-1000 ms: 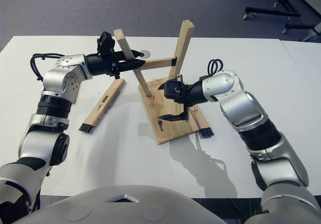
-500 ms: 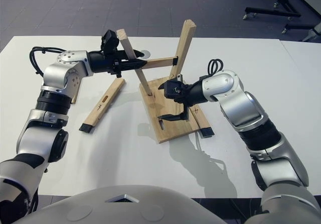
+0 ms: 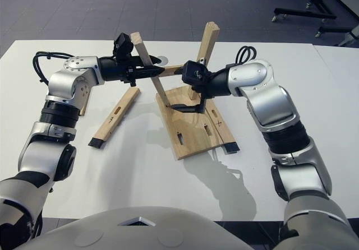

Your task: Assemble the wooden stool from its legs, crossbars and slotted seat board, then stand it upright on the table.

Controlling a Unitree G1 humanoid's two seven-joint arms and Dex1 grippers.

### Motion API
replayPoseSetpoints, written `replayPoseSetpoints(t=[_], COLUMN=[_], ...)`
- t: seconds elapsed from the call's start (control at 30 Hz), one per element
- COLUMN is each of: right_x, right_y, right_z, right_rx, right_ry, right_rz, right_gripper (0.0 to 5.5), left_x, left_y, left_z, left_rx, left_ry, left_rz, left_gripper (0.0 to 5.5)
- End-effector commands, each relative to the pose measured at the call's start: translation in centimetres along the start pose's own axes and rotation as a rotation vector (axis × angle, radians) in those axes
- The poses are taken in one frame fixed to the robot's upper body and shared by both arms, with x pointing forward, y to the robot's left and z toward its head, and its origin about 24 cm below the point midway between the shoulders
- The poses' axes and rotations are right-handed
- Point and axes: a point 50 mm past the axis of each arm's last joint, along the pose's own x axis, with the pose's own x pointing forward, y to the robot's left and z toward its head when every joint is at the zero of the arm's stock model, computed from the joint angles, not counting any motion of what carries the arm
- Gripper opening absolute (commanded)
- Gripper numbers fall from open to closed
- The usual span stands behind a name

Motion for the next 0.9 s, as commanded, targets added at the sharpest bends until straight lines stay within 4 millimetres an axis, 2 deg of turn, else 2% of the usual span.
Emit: replayPoseSetpoints(t=[0.03,0.53,0.7,0.9], right_x=[-0.9,-1.0,-0.9,-0.2], right_y=[-1.2,-3.6,-4.0,-3.8], right_z=[1.5,5.1,5.2,4.2], right_rx=[-0.016,-0.006,0.002,0.030], right_ry=[-0.047,-0.189,-0.193,-0.172], right_rz=[-0.048,-0.203,-0.248,-0.281], right_gripper=[4.73,2.07,1.14,0.16], left_x=[-0.6,-0.5,-0.4,-0.3], left_y=[0.3,0.2,0.2,0.0], left_z=[-1.5,-1.8,-1.9,-2.0], left_rx=[-0.022,-0.023,-0.020,-0.021], left_ry=[0.081,0.080,0.083,0.083], left_rz=[0.046,0.049,0.047,0.041], left_gripper=[2.09,2.09,2.09,2.09])
